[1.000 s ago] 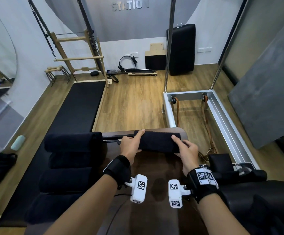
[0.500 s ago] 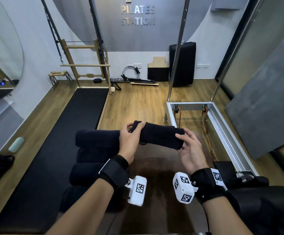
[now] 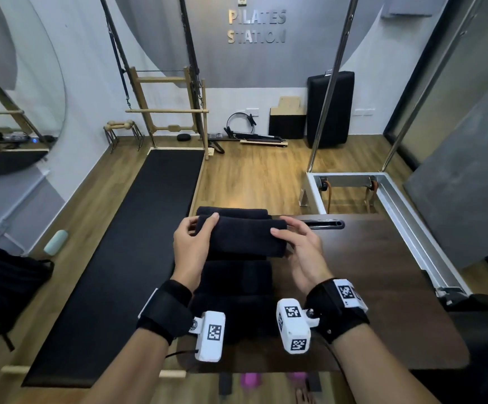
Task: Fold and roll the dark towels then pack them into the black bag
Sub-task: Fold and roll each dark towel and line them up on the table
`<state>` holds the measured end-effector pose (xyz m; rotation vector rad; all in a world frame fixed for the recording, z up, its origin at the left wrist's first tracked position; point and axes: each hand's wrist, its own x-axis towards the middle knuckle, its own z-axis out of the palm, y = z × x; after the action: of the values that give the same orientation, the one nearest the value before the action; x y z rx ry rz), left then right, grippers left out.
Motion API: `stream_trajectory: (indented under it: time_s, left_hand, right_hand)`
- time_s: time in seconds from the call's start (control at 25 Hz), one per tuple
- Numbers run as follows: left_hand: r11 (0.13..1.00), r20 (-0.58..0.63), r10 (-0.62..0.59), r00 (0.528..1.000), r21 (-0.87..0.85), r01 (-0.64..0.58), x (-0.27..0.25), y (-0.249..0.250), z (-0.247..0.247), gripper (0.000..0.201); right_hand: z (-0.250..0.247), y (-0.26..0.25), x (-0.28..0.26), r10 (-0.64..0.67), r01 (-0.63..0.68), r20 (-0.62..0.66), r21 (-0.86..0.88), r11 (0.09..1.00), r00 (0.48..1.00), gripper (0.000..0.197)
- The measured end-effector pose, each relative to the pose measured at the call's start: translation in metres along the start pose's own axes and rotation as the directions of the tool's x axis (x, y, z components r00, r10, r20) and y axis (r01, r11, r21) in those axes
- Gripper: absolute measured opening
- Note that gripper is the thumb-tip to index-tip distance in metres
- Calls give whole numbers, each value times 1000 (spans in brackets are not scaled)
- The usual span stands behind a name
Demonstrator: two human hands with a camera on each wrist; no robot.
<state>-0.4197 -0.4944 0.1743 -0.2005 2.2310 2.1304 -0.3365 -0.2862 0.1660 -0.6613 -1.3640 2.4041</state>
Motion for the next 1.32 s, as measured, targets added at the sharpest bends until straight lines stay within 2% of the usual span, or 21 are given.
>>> stream_trajectory:
  time_s: [0.16,0.32,0.52,0.68,0.8,0.84,0.96,1.04,1.12,1.16,1.24,1.32]
  left_hand:
    - [999,-16,-54,998,7,54,5,-18,-23,45]
    - [986,61,-165,984,44,162,2,-31,-29,47]
    - [981,165,-186,969,-17,192,-13,-41,-33,47]
    - [989,198,-150,969,19,149,-17,-35,-28,39]
    - [978,183,-111,977,193,75,-13,-37,-25,45]
    - [971,192,-122,974,226,78,-12,-38,-25,47]
    - [976,213,-146,966,191,106,-11,-36,-29,43]
    - [980,156,-65,986,198,33,-15,-30,-32,43]
    - [966,-4,81,997,248,-78,-24,-24,-31,49]
    - [951,-87,184,979,268,-155,-31,-19,-28,46]
    - [917,-166,357,919,250,-311,-48,-8,-15,31]
    - [897,-91,436,895,128,-423,-67,2,7,16]
  right_hand:
    - [17,27,0,-61,42,-113,-162,986,992,41]
    - [23,51,2,-164,66,-238,-373,926,957,34]
    - [21,63,-8,-260,153,-147,-508,848,954,5]
    - [20,59,-11,-288,188,-102,-548,815,952,25]
    - [14,61,-10,-256,132,-127,-599,790,958,15]
    - [13,62,-11,-240,113,-127,-618,778,963,20]
    - [9,62,-12,-193,81,-116,-619,781,974,25]
    - [7,59,-13,-173,76,-108,-594,801,979,21]
    - [3,55,-15,-170,69,-126,-570,819,977,39]
    - [-2,53,-17,-174,64,-142,-566,822,974,51]
    - [-15,48,-24,-198,69,-168,-567,821,966,57]
    - [-34,41,-32,-209,61,-208,-552,831,956,52]
